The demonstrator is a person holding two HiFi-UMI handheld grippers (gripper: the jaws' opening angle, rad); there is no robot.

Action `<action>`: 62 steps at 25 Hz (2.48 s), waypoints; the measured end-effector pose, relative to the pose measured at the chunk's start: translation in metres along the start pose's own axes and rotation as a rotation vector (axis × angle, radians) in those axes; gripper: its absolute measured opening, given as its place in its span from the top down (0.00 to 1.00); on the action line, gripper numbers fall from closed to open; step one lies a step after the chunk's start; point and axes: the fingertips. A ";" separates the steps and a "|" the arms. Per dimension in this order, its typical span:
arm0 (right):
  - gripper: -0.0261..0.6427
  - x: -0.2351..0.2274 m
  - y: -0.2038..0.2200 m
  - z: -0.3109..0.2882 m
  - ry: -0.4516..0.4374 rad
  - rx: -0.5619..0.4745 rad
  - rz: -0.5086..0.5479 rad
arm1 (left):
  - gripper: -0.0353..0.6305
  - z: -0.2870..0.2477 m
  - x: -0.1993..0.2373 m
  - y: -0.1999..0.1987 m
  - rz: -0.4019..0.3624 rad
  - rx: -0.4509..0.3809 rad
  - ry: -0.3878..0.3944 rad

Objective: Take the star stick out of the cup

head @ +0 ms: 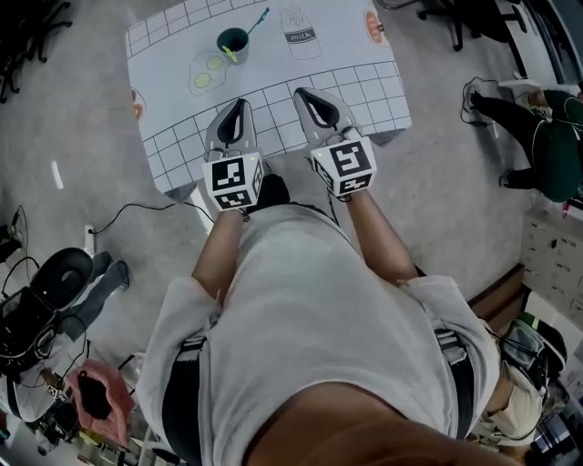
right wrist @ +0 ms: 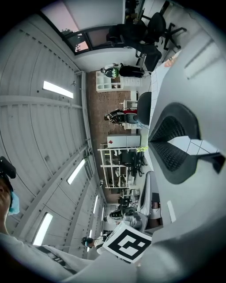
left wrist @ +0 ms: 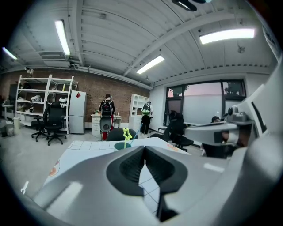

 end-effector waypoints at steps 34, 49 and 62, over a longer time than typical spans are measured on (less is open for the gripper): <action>0.96 -0.058 0.026 -0.144 -0.081 0.207 -0.023 | 0.86 -0.143 0.069 -0.028 -0.225 0.027 0.089; 0.96 -0.059 -0.005 -0.153 -0.108 0.114 -0.002 | 0.92 -0.108 0.065 -0.149 -0.056 -0.254 0.091; 0.96 -0.002 -0.026 -0.171 -0.253 0.067 0.018 | 0.92 -0.043 0.104 -0.177 0.079 -0.308 0.004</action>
Point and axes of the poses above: the fingertips, and each gripper's own axes: z backward along the fingers, x to its left, y out of its underside, and after that the axes turned 15 degrees about z, right-handed
